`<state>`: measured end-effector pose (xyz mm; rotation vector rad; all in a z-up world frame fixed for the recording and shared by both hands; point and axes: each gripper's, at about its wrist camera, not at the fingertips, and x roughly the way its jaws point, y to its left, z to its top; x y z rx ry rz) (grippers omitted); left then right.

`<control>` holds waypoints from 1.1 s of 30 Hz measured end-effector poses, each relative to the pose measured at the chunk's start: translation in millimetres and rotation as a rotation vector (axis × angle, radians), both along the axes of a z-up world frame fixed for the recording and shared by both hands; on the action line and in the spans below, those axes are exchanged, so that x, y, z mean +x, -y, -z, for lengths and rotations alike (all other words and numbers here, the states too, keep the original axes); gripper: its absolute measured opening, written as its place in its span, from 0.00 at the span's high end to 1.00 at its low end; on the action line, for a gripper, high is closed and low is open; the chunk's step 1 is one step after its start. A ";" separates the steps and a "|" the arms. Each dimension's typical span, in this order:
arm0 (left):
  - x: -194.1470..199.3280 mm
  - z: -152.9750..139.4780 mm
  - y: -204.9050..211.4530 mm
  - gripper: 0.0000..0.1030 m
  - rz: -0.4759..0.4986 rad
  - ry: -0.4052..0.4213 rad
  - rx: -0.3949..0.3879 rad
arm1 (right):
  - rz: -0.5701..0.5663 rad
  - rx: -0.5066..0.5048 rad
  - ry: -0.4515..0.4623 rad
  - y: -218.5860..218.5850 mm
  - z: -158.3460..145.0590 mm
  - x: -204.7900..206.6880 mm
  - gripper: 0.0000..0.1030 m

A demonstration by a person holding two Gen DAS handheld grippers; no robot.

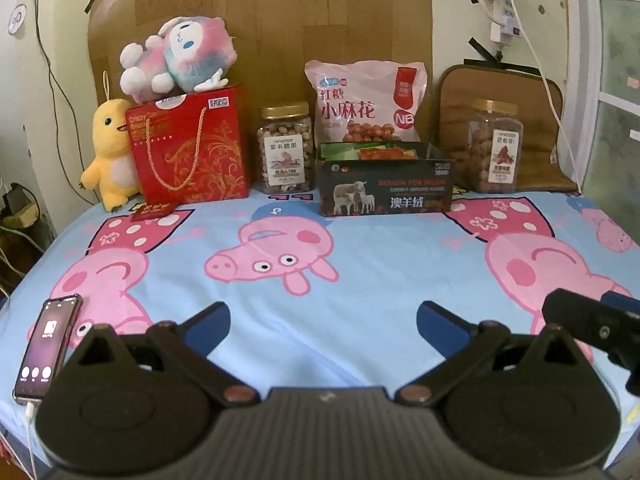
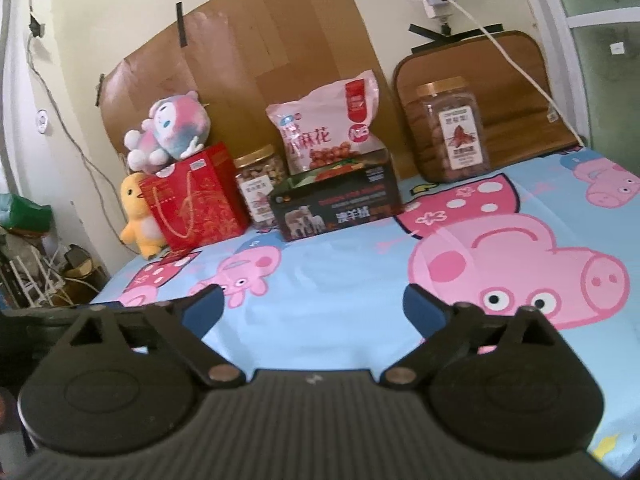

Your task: Organize snacks

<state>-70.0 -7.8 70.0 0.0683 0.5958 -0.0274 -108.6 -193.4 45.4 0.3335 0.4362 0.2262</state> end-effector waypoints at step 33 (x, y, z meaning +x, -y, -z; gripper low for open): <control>63.6 10.9 -8.4 0.00 -0.054 -0.095 -0.017 | 0.017 -0.016 0.003 5.2 10.6 54.1 0.00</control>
